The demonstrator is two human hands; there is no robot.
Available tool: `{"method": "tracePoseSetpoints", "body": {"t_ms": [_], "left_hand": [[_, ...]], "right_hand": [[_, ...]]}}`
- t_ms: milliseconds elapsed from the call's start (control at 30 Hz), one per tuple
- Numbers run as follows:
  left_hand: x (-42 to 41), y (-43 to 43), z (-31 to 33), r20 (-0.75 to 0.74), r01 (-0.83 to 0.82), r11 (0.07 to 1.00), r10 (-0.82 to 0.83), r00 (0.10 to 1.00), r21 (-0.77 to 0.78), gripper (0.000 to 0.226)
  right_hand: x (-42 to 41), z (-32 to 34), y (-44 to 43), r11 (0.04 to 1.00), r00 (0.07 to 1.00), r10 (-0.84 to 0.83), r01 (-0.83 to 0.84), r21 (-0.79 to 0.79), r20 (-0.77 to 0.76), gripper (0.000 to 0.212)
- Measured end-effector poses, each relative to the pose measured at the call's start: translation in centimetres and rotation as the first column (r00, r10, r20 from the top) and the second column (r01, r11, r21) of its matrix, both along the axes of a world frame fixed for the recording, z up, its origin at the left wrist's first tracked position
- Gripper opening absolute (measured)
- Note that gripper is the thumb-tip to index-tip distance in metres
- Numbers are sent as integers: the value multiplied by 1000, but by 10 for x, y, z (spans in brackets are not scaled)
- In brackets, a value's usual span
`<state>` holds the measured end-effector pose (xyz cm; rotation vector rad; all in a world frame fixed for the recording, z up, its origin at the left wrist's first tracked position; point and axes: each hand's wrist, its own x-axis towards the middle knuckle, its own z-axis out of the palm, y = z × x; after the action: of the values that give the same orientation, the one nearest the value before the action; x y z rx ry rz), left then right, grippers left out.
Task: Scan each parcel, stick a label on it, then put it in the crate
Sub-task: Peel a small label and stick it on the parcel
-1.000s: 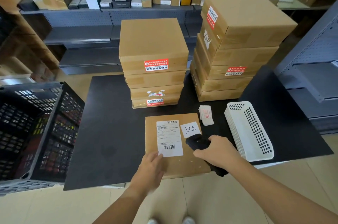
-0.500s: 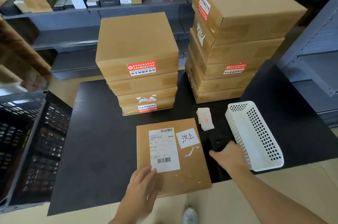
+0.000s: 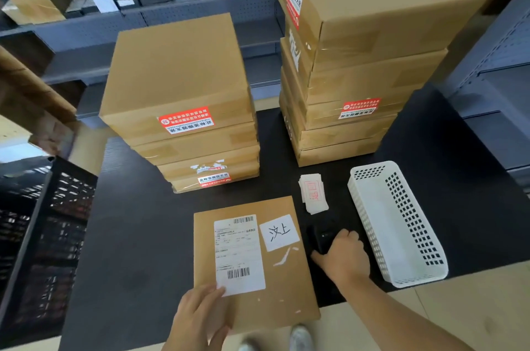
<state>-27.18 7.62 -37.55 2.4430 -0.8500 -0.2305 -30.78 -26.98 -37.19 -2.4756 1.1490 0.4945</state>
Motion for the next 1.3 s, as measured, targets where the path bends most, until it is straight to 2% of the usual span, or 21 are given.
{"method": "tracePoseSetpoints", "body": {"t_ms": [67, 233, 300, 333, 433, 533, 633, 733, 833, 967, 1133, 1300], "left_hand": [[6, -14, 10, -11, -63, 998, 63, 998, 13, 66], [57, -135, 64, -60, -201, 979, 199, 978, -33, 29], [91, -196, 73, -116, -116, 993, 115, 987, -2, 30], [108, -224, 73, -113, -52, 998, 55, 992, 28, 31], [152, -291, 60, -85, 109, 969, -92, 992, 223, 32], [176, -328, 38, -158, 202, 879, -147, 976, 432, 42], [187, -342, 15, -186, 241, 833, -169, 968, 498, 47], [190, -344, 0, -200, 241, 816, -157, 967, 525, 42], [189, -345, -4, -198, 225, 826, -141, 970, 517, 29], [187, -347, -1, -154, 204, 839, -146, 977, 505, 24], [188, -347, -3, -163, 207, 829, -141, 976, 520, 19], [192, -345, -6, -158, 176, 841, -109, 981, 512, 20]], "right_hand": [[0, 2, -1, 1000, 1000, 3, -3, 0, -5, 79], [-1, 3, -7, 1000, 999, 14, -14, -1, -37, 85], [6, 4, -11, 1000, 1000, -1, 0, -21, -20, 87], [12, 3, -14, 999, 999, -29, 29, -17, 36, 85], [42, 1, -29, 982, 951, -169, 140, 126, 258, 58], [72, -8, -43, 960, 916, -244, 182, 211, 319, 33], [87, -24, -48, 941, 899, -307, 237, 242, 313, 35], [90, -36, -49, 917, 890, -355, 273, 291, 286, 35], [90, -41, -53, 886, 878, -401, 300, 353, 262, 33], [90, -42, -57, 852, 851, -458, 338, 399, 257, 32], [92, -41, -59, 862, 859, -451, 348, 370, 244, 28], [92, -41, -60, 881, 846, -440, 341, 327, 303, 22]]}}
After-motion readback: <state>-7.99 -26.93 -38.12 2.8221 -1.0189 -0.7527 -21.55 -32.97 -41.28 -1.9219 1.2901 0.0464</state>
